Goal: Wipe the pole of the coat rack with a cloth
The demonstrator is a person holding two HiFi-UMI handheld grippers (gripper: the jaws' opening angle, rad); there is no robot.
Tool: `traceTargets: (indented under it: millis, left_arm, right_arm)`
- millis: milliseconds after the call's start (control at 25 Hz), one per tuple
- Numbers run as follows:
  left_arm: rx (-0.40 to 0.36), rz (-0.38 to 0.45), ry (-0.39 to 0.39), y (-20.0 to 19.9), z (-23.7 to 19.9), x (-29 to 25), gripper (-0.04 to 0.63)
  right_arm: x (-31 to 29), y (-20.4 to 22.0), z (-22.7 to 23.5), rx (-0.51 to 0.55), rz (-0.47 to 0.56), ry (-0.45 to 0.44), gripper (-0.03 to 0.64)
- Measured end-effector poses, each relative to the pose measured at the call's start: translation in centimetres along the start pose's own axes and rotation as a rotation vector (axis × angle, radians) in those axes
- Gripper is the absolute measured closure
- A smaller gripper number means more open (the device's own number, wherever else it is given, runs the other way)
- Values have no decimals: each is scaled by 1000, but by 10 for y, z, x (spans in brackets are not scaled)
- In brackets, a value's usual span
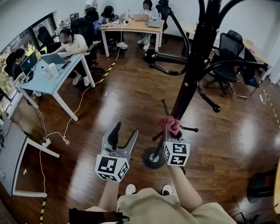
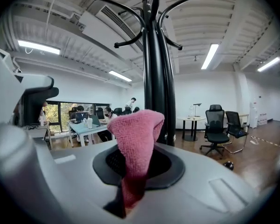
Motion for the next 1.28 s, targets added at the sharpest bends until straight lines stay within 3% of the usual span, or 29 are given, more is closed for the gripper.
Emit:
traceTargets:
  millis: [360,600,880,960,1040,1280]
  left_arm:
    - [-13,-18,-17,2,3,1,331]
    - [-18,-29,-20,2,6,3,331]
    - [-36,-27,3,0,16,-7,331]
    - [-41,-22,7,-5,18,-10,331]
    - [-49,-17,13,-9,23,-13,331]
    - [-66,3,28,-20,37,-21,331]
  right_arm:
    - [-2,38,14,-43,-79,-61,575]
    - [7,43,11,-226,-133,-300,581]
    - [33,34,-25,-166,-118,-498,580]
    - [41,26,-31,-149,-95,-576,580]
    - [52,15,-28,-149,-39,-601,578]
    - [90,-58,30,-186,233,-508,574]
Point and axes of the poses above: the fingertips, and each gripper's own axes: x backward along the fingers, z to its right, y out of its underside, the point moved 8 cm from there along x, backward along the fingers, and after that the axes turned 7 degrees about -x, right-handed, at the moved point
